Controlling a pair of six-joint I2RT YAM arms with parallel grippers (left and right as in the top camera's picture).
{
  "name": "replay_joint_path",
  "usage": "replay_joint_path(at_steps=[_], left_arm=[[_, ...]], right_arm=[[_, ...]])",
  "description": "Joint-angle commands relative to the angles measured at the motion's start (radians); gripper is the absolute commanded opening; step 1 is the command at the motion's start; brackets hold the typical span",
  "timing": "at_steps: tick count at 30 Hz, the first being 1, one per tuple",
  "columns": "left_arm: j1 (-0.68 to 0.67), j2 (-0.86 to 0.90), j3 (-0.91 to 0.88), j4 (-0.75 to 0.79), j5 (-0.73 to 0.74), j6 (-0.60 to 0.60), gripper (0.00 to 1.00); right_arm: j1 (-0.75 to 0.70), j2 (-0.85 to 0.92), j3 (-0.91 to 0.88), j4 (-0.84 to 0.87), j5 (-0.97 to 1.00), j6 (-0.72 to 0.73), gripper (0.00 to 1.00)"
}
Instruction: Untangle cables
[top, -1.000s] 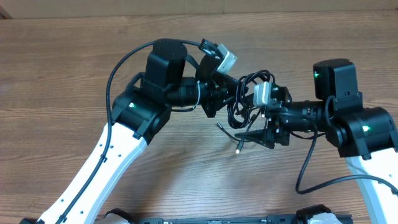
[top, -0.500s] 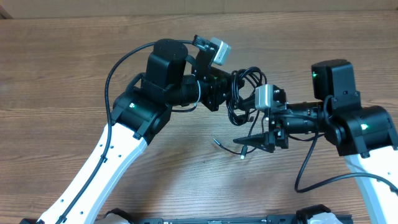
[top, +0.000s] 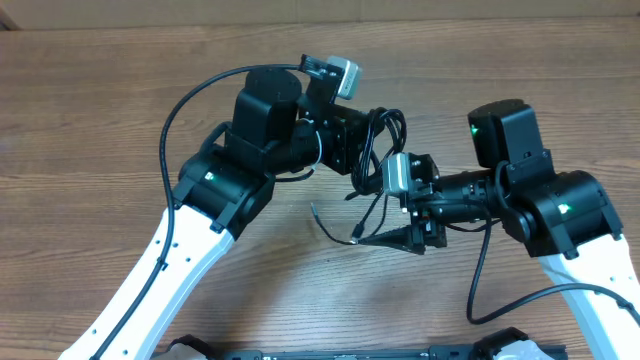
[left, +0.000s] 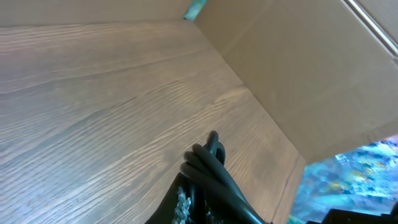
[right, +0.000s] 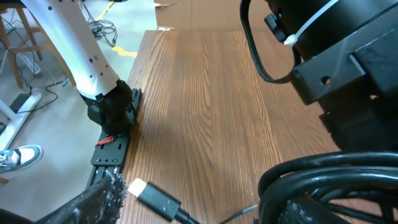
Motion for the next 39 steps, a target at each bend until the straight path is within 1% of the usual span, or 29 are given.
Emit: replay_joint_path(at_steps=[1, 6, 9, 12, 13, 17, 18, 21, 24, 25, 28, 31, 33, 35, 36, 37, 38, 39], left_arm=[[0.058, 0.006, 0.013, 0.034, -0.225, -0.032, 0.04], [0.112, 0.006, 0.013, 0.0, -0.261, -0.032, 0.04], [0.153, 0.006, 0.013, -0.027, -0.264, -0.032, 0.04], [0.19, 0.006, 0.013, -0.056, -0.264, -0.032, 0.04], [0.203, 0.006, 0.013, -0.069, -0.264, -0.032, 0.04], [0.233, 0.006, 0.013, -0.1, -0.252, -0.012, 0.04], [0.237, 0.006, 0.013, -0.099, -0.232, 0.029, 0.04], [0.236, 0.006, 0.013, -0.098, -0.212, 0.086, 0.04], [0.236, 0.006, 0.013, -0.095, -0.126, 0.189, 0.04], [0.236, 0.006, 0.013, -0.095, -0.092, 0.23, 0.04], [0.235, 0.006, 0.013, -0.097, 0.01, 0.335, 0.04], [0.235, 0.006, 0.013, -0.097, 0.117, 0.412, 0.04], [0.235, 0.006, 0.013, -0.098, 0.166, 0.445, 0.04], [0.235, 0.006, 0.013, -0.101, 0.214, 0.472, 0.04], [0.235, 0.006, 0.013, -0.104, 0.239, 0.49, 0.04], [0.235, 0.006, 0.013, -0.109, 0.259, 0.507, 0.04], [0.235, 0.006, 0.013, -0.121, 0.292, 0.54, 0.04], [0.235, 0.006, 0.013, -0.127, 0.305, 0.552, 0.04]], right_arm=[[0.064, -0.016, 0.021, -0.044, -0.143, -0.009, 0.69], [0.064, -0.017, 0.021, -0.077, -0.143, -0.01, 0.65], [0.064, -0.017, 0.021, -0.087, -0.142, -0.01, 0.59], [0.064, -0.017, 0.021, -0.088, -0.142, -0.01, 0.48], [0.064, -0.017, 0.021, -0.091, -0.141, -0.01, 0.47], [0.064, -0.016, 0.021, -0.101, -0.1, -0.009, 0.44], [0.064, -0.016, 0.021, -0.107, -0.075, -0.009, 0.43], [0.064, -0.016, 0.021, -0.12, -0.026, -0.009, 0.43], [0.064, -0.016, 0.021, -0.127, 0.017, -0.008, 0.46], [0.064, -0.016, 0.021, -0.127, 0.028, -0.008, 0.51], [0.064, -0.016, 0.021, -0.124, 0.035, -0.008, 0.57], [0.064, -0.016, 0.021, -0.119, 0.044, -0.008, 0.65], [0.064, -0.016, 0.021, -0.11, 0.069, 0.005, 0.66], [0.064, -0.016, 0.021, -0.064, 0.109, 0.1, 0.66], [0.064, -0.016, 0.021, -0.025, 0.145, 0.183, 0.68], [0.064, -0.016, 0.021, 0.011, 0.183, 0.259, 0.73], [0.064, -0.016, 0.021, 0.088, 0.288, 0.441, 0.84], [0.064, -0.016, 0.021, 0.116, 0.335, 0.512, 0.88]])
